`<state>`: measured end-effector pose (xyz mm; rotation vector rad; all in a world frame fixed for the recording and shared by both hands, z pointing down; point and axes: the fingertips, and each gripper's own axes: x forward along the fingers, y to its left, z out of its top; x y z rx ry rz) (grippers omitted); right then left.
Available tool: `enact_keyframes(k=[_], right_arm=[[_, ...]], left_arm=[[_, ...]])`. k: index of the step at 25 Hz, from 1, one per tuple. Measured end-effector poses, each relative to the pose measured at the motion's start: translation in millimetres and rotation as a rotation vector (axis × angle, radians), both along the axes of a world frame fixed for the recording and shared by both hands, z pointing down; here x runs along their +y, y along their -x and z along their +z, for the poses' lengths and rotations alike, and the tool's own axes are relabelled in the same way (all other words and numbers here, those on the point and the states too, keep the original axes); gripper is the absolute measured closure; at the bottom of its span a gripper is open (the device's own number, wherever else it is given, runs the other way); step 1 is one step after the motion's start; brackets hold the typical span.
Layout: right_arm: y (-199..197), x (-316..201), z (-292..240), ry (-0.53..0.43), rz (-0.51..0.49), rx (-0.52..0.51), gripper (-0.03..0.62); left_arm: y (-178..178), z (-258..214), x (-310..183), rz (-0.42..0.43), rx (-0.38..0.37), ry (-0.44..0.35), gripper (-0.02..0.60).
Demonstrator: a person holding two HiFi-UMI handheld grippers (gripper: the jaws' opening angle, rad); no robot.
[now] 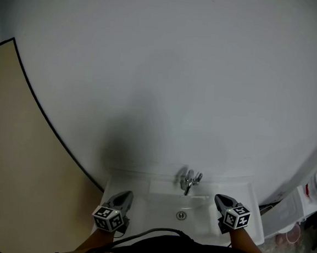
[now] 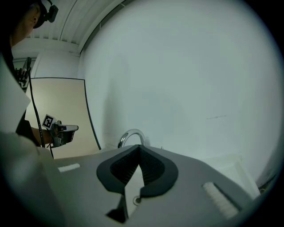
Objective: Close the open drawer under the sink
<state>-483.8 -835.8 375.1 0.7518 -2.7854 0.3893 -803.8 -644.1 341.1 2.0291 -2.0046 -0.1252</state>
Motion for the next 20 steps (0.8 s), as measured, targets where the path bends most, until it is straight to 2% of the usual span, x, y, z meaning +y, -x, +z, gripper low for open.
enact_keyframes(k=[6,20], right_arm=[[-2,2,4,-0.016,0.004,0.040,0.595],[6,2,9,-0.018,-0.020,0.068,0.595]], left_arm=[[-6,5,-4,0.022,0.027,-0.018,0.583],[-2,9,-2,0.003,0.035,-0.001,0.583]])
